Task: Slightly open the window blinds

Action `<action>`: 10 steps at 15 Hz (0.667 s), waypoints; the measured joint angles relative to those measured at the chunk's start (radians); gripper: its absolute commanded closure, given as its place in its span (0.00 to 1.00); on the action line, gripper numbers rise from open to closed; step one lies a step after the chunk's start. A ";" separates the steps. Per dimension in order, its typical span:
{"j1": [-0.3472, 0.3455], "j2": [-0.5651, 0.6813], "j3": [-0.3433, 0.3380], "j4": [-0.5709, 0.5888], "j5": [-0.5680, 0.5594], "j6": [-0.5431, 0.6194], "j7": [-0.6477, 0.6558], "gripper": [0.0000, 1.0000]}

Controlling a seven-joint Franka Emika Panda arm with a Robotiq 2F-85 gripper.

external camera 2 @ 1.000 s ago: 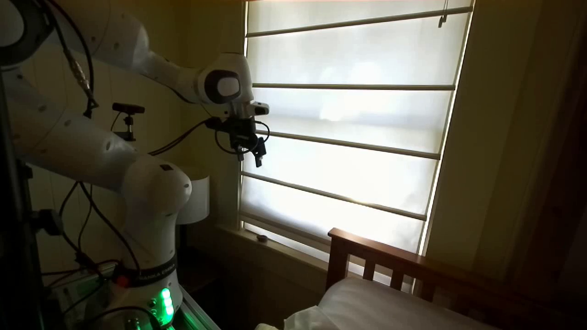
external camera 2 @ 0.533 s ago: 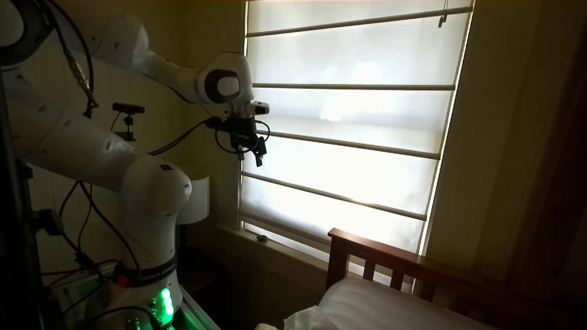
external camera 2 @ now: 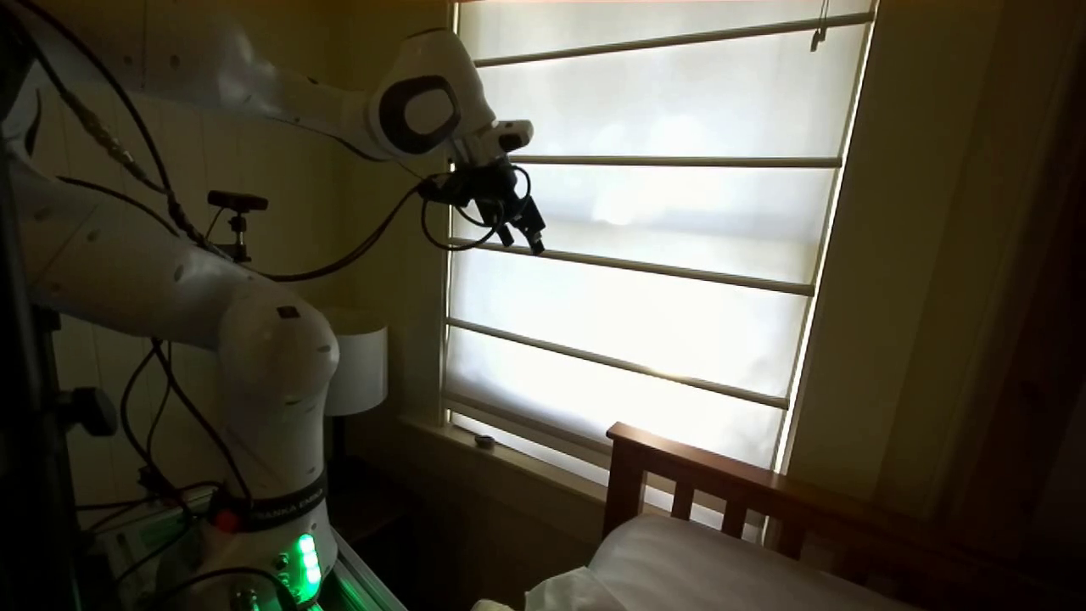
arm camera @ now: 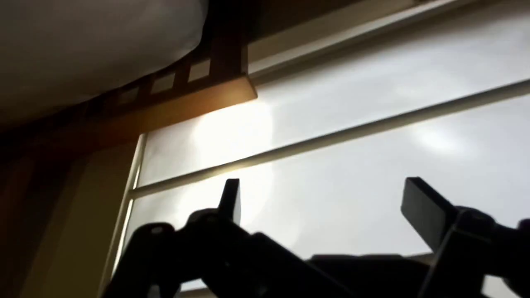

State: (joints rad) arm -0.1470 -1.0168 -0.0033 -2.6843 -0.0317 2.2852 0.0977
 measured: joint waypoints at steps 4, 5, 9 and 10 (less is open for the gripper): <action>-0.074 -0.024 -0.036 0.079 -0.016 0.044 0.000 0.00; -0.076 -0.025 -0.036 0.083 -0.016 0.044 0.000 0.00; -0.076 -0.025 -0.036 0.083 -0.016 0.045 0.000 0.00; -0.075 -0.024 -0.036 0.083 -0.016 0.045 0.000 0.00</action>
State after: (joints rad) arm -0.2219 -1.0411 -0.0389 -2.6013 -0.0476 2.3299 0.0977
